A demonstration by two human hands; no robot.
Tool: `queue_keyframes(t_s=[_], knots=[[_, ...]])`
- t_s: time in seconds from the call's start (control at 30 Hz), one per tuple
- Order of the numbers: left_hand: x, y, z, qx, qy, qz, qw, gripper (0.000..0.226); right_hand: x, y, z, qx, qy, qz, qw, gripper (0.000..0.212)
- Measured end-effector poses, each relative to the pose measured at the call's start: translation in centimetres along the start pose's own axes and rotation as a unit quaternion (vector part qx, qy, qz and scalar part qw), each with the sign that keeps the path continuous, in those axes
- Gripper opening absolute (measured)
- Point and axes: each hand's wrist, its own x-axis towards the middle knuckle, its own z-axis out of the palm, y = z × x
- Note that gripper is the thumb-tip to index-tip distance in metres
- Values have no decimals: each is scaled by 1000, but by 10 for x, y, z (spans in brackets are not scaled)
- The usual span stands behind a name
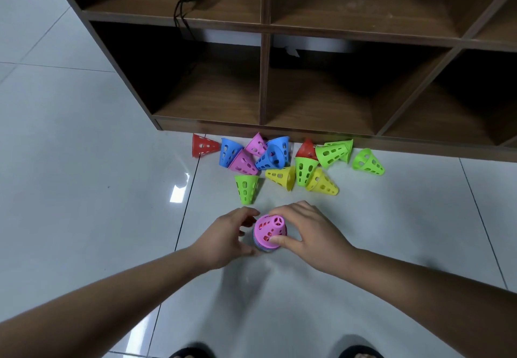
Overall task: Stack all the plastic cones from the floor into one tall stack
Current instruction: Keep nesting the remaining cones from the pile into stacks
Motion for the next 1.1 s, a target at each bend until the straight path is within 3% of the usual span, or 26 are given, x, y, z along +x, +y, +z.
queue_keyframes(t_s=[0.17, 0.33, 0.43, 0.57, 0.73, 0.87, 1.1], knots=[[24, -24, -42, 82, 13, 9, 997, 83, 9, 19, -16, -5, -2, 20, 1000, 56], [57, -39, -84, 144, 109, 0, 984, 66, 26, 59, -42, -58, 70, 26, 996, 38], [77, -49, -105, 191, 142, -8, 971, 64, 36, 105, -62, -123, 132, 68, 981, 27], [99, -58, -129, 234, 180, -39, 955, 66, 36, 158, -93, -201, 171, 156, 952, 41], [119, -68, -146, 292, 157, -83, 940, 81, 27, 195, -108, -229, 125, 251, 932, 73], [127, -79, -154, 340, 109, -117, 927, 87, 24, 207, -103, -184, 55, 318, 928, 93], [119, -90, -142, 313, 110, -176, 927, 53, 10, 195, -74, -119, 55, 288, 949, 86]])
